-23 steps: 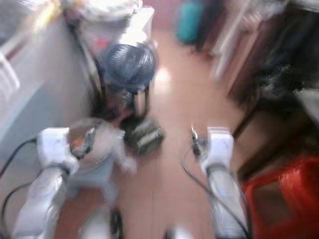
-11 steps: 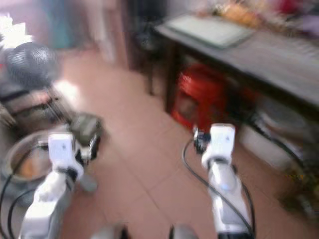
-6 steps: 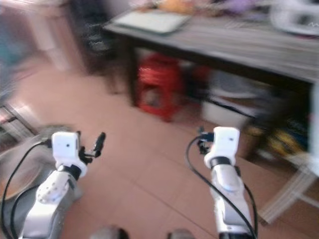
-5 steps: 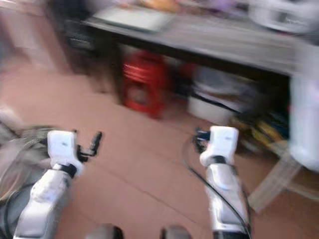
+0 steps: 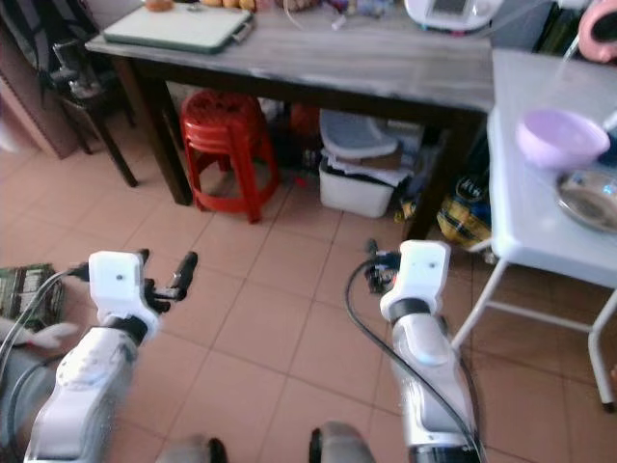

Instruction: Setting the table

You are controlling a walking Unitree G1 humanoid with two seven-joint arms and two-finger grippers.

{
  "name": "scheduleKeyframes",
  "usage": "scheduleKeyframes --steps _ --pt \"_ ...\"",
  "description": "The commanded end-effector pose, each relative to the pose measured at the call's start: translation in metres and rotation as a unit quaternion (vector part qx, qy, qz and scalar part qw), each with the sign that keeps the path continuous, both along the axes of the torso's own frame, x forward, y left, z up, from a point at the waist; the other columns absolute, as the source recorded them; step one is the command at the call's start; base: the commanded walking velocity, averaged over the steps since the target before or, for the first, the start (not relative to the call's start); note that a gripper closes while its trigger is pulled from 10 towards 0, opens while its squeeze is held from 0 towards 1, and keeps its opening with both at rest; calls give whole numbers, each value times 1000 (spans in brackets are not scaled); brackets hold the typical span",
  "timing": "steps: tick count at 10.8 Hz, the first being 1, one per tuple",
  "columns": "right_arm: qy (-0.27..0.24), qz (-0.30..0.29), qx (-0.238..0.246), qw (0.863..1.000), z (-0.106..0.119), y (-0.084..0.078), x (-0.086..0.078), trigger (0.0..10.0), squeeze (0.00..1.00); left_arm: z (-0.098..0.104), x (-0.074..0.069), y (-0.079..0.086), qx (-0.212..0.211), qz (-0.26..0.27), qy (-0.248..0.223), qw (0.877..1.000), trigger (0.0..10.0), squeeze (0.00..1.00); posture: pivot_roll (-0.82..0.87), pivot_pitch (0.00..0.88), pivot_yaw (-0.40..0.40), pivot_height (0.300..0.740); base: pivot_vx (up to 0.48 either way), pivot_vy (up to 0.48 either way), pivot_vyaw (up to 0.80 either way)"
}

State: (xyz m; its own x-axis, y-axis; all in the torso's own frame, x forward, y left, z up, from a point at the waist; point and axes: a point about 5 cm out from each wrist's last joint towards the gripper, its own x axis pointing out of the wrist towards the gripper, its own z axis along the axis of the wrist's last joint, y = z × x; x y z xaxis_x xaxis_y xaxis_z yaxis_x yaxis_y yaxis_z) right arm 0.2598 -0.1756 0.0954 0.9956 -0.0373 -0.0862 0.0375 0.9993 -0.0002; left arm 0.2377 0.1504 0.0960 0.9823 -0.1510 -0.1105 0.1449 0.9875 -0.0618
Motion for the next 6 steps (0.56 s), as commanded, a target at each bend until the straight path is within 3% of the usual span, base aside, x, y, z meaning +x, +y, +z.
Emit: scheduleKeyframes --steps 1,6 --pt "-16 0 -1 1000 8 0 2 10000 0 5 2 0 3 -7 -9 1000 10000 0 -39 95 21 740 0 -472 0" --pt "-29 -7 2 1000 14 0 5 10000 0 6 2 -2 -3 -12 -10 1000 10000 0 -40 92 19 740 0 -472 0"
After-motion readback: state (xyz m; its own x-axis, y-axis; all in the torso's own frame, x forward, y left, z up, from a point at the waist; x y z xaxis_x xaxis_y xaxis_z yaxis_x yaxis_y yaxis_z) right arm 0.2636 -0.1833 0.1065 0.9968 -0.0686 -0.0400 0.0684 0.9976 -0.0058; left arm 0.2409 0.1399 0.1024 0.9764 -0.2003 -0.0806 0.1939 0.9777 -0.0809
